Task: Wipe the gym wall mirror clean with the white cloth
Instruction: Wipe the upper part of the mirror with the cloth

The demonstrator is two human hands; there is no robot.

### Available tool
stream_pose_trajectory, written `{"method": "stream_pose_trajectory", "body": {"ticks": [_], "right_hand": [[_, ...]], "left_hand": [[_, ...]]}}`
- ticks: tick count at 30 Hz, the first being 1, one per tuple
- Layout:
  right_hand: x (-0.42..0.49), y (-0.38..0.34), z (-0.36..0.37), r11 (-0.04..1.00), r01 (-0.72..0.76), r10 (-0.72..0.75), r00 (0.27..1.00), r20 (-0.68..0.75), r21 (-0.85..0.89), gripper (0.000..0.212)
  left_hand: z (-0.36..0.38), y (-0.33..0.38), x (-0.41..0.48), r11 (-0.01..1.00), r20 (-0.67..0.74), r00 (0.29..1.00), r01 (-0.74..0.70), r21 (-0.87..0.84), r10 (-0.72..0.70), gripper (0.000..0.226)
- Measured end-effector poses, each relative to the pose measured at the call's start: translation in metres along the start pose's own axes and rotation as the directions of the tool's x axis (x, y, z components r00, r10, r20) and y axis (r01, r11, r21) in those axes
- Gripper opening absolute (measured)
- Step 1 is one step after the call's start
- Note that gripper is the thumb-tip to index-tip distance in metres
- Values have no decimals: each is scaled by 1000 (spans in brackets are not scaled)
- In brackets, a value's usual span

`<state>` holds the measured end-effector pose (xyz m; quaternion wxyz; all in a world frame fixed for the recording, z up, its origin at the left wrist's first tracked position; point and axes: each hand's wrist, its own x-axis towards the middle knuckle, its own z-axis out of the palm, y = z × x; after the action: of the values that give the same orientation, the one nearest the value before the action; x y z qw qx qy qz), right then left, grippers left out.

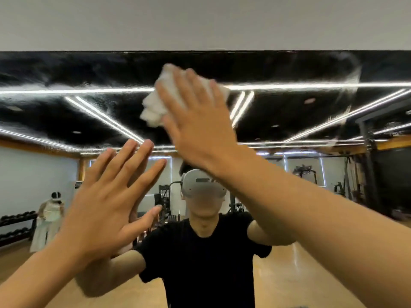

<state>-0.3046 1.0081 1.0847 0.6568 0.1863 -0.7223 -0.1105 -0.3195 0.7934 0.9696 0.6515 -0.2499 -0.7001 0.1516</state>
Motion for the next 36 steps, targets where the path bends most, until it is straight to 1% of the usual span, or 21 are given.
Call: {"method": "stream_pose_trajectory", "body": {"ticks": [2, 3, 4, 6, 8, 11, 12, 14, 18, 21, 24, 26, 27, 30, 33, 36], "right_hand": [[-16, -7, 4, 993, 118, -119, 992, 46, 5, 61], [-26, 5, 1, 988, 152, -152, 987, 57, 16, 61], [-37, 23, -3, 988, 153, -154, 986, 59, 23, 60], [-60, 71, -14, 998, 68, -68, 996, 62, -1, 61], [-88, 126, -28, 995, -89, 93, 992, 82, -49, 61], [-133, 202, -56, 957, -280, 288, 950, 124, -77, 63], [-144, 219, -63, 945, -317, 325, 935, 141, -76, 64], [-154, 240, -67, 937, -340, 349, 924, 155, -83, 66], [-156, 242, -59, 941, -329, 337, 931, 138, -76, 65], [-157, 242, -58, 941, -335, 339, 935, 105, -57, 65], [-158, 242, -57, 944, -328, 330, 939, 94, -34, 65], [-159, 243, -56, 948, -319, 318, 944, 87, -9, 64], [-160, 244, -55, 952, -306, 305, 949, 77, -2, 64], [-164, 250, -51, 959, -282, 281, 959, 35, 19, 62], [-164, 249, -48, 969, -244, 244, 970, 15, 37, 62], [-176, 253, -48, 981, -193, 192, 981, 34, 31, 63]], "left_hand": [[-1, -3, -1, 1000, -7, 1000, -19, 4, 19, 80], [0, -4, -1, 1000, -10, 1000, -26, 5, 26, 80], [0, -4, -2, 999, -11, 999, -32, 5, 32, 80], [1, -4, -3, 999, -10, 999, -32, 4, 32, 81], [2, -4, -3, 1000, -12, 999, -31, 2, 31, 81], [2, -3, -2, 999, -32, 999, -29, -16, 29, 81], [1, -3, -2, 999, -41, 999, -32, -23, 31, 81], [1, -1, -1, 998, -52, 998, -35, -46, 33, 80], [0, 0, 0, 998, 10, 1000, -2, -58, 2, 83], [-5, 4, 4, 996, 43, 998, 51, -68, -48, 85], [-15, 25, 17, 985, 33, 988, 151, -79, -149, 81], [-22, 52, 33, 978, 9, 984, 180, -103, -180, 74], [-24, 69, 42, 979, -13, 986, 167, -117, -169, 72], [-23, 125, 77, 986, -74, 995, 57, -156, -69, 69], [-17, 168, 107, 989, -36, 999, -25, -144, 20, 72], [-8, 200, 131, 997, 36, 998, -54, -59, 57, 79]]}}
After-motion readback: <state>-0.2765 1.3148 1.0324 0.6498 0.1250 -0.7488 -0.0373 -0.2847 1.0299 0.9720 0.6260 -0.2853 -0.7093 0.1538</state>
